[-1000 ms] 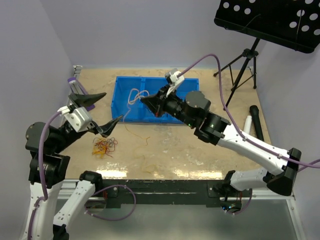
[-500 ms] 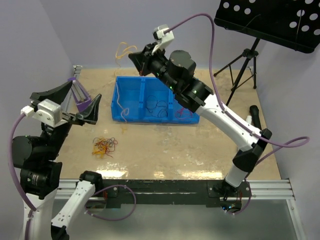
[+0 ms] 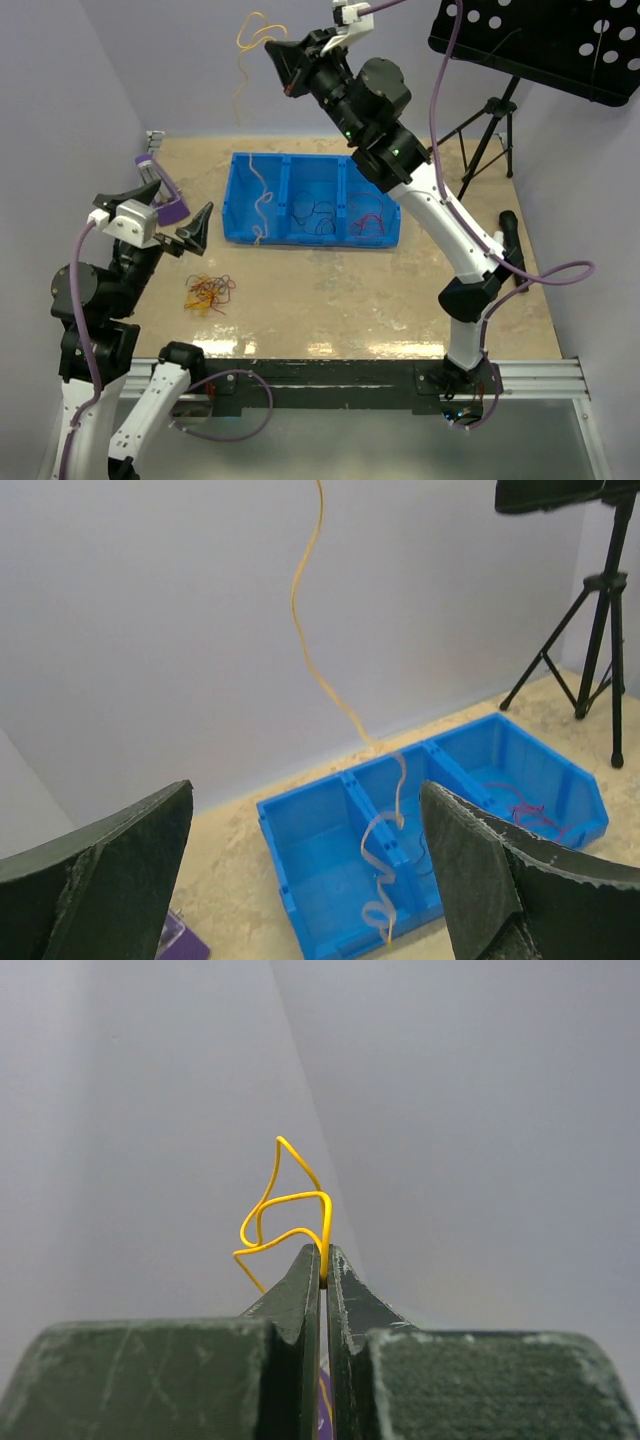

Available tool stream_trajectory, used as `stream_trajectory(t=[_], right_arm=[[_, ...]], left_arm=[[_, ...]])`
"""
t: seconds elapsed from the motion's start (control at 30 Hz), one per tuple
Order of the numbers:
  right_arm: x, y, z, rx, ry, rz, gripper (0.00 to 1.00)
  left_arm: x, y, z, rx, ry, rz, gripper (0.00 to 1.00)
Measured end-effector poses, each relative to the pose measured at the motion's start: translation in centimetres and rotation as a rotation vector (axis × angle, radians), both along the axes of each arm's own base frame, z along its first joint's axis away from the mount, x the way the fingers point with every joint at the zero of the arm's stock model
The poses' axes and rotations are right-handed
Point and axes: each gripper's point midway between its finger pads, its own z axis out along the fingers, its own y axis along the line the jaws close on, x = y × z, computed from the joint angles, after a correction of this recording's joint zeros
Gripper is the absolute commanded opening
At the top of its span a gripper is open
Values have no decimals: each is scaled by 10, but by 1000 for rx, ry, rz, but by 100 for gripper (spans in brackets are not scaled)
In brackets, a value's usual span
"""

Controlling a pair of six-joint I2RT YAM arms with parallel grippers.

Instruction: Untangle the cables

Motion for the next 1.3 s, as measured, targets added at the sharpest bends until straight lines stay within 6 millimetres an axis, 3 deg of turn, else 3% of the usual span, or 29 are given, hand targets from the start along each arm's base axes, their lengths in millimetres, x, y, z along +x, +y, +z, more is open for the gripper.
stream_trajectory(t=[0.17,0.37,0.63,0.8,1.07,1.3], right_arm=[[2,-7,13,33,-33,-10,0],[10,-5,13,47,-44,-15,0],[34,16,-21,7,-5,-8,0],[51,33,-76,-55,82,2,0],[68,50,-240,-261,333,-5,0],[79,59,-297,-307,433,-27,0]], left_arm=[[5,0,-36,39,71,5,100],[5,-1,-49,75,86,3,100],[8,2,-64,121,109,16,100],[10,6,-69,128,125,38,100],[10,7,-70,127,127,47,100],[12,12,-71,137,134,76,100]])
